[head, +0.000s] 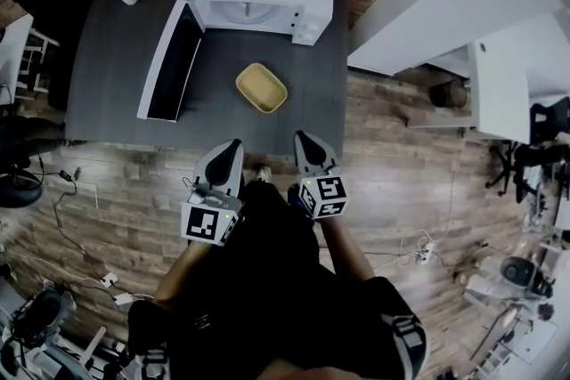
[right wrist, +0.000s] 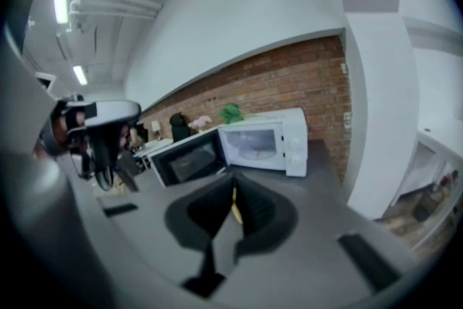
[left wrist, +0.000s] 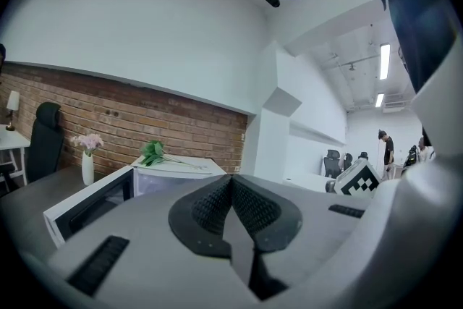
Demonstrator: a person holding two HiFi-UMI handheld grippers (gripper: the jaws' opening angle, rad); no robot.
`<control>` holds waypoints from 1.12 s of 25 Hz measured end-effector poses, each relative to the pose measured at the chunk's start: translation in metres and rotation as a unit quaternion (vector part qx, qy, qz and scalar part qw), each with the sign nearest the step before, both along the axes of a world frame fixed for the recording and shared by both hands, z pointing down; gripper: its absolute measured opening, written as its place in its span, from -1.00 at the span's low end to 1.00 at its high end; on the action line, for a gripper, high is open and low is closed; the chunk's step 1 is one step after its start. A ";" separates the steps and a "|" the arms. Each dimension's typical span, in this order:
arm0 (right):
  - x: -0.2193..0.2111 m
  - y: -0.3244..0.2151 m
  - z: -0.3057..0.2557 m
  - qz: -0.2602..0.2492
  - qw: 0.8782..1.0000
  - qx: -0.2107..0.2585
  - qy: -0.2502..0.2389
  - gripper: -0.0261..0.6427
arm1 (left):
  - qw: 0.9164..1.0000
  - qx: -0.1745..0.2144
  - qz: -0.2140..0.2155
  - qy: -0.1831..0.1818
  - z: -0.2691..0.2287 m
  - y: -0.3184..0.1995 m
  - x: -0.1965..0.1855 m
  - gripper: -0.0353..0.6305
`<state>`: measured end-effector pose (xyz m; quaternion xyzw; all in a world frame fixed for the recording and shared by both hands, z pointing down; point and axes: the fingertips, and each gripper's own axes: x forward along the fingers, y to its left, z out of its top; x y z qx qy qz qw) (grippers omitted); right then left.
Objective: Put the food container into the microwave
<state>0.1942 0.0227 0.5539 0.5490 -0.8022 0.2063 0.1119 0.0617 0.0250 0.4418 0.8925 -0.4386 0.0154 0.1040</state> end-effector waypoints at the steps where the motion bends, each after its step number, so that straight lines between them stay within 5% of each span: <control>1: 0.000 -0.004 0.003 -0.005 1.000 -0.003 0.003 -0.82 | 1.000 0.002 0.002 0.000 0.000 -0.003 0.000 -0.79; 10: -0.012 -0.040 0.042 -0.060 0.995 -0.042 0.073 -0.82 | 1.000 0.003 0.031 0.000 0.004 -0.041 0.002 -0.79; 19: -0.028 -0.062 0.107 -0.160 0.967 -0.109 0.164 -0.76 | 0.999 -0.006 0.044 0.009 0.013 -0.082 -0.004 -0.79; 23: -0.031 -0.067 0.134 -0.203 0.945 -0.127 0.222 -0.61 | 0.999 -0.019 0.048 0.010 0.018 -0.090 -0.007 -0.79; 28: -0.032 -0.073 0.169 -0.275 0.891 -0.124 0.341 -0.57 | 0.999 -0.022 0.044 0.011 0.021 -0.100 -0.016 -0.79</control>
